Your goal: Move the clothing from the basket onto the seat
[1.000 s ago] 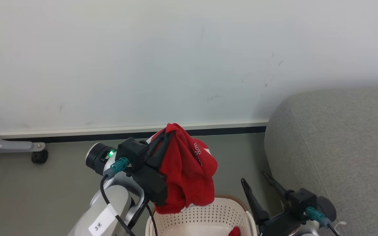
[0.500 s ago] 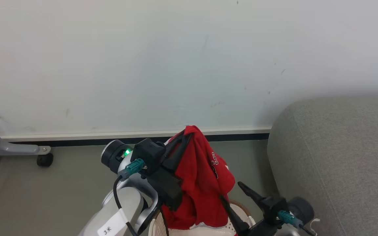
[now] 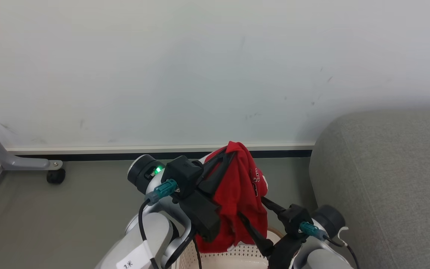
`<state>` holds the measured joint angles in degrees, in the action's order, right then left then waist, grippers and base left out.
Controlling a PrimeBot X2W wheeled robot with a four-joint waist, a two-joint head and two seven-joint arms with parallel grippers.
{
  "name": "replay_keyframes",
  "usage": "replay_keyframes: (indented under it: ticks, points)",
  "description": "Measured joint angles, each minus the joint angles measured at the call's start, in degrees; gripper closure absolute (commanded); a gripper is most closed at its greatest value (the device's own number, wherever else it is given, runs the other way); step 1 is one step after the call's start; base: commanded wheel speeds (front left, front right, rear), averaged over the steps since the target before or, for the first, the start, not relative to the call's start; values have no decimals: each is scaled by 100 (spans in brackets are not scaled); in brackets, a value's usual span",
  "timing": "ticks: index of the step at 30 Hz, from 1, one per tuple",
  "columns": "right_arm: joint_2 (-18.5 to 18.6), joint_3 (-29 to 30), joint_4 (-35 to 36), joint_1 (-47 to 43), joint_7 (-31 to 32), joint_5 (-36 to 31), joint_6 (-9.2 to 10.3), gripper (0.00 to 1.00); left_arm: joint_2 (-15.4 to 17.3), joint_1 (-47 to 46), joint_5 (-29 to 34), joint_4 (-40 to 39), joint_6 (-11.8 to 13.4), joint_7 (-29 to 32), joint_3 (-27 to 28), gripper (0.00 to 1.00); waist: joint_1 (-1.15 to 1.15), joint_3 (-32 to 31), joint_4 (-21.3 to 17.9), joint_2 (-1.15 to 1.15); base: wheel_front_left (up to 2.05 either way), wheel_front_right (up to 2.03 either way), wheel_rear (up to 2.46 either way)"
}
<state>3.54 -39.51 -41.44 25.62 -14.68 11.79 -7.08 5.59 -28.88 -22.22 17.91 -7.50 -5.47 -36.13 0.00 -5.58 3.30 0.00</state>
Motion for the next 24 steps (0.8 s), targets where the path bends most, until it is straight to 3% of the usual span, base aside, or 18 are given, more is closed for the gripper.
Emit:
replay_keyframes:
  ticks: [3, 4, 5, 6, 7, 8, 9, 21, 22, 24]
  points:
    - [0, -125, -171, 183, 0, 44, 0, 3, -13, -1, -60, -64, 0, 74, -22, 100, 0, 21, 13, 0, 0, 0, 0]
    - [0, -164, -223, 235, 0, 68, 0, 20, -18, -1, -110, -83, 0, 102, -32, 100, 0, 28, 18, 0, 0, 0, 0]
    - [0, -201, -279, 286, -1, 103, 0, 20, -20, -1, -148, -101, 0, 109, -42, 100, 0, 36, 23, 0, 0, 0, 0]
    - [-1, -240, -336, 336, 0, 147, 0, 58, -21, -1, -155, -118, 0, 124, -52, 100, 0, 43, 28, 0, 0, 0, 0]
    - [-1, -270, -383, 380, 0, 193, 0, 71, -21, -1, -162, -130, 0, 146, -60, 100, 0, 51, 35, 0, 0, 0, 0]
    - [-1, -301, -427, 421, 0, 227, 0, 91, -21, -1, -170, -140, 0, 168, -67, 100, 0, 59, 41, 0, 0, 0, 0]
    - [-1, -336, -465, 458, 0, 242, 0, 100, -22, -1, -191, -145, 0, 186, -71, 100, 0, 67, 48, 0, 0, 0, 0]
    - [-7, -597, -531, 564, 0, 703, -1, 100, 133, 75, -303, -155, 88, 288, 134, 100, 0, 140, 26, 0, 0, 0, 0]
    - [-7, -575, -534, 564, 0, 737, -1, 100, 148, 121, -316, -154, 103, 288, 177, 77, 0, 145, 5, 0, 0, 0, 0]
    - [-5, -511, -539, 572, 0, 795, -1, 100, 165, 196, -337, -149, 136, 287, 218, 58, 0, 153, -45, 0, 0, 0, 0]
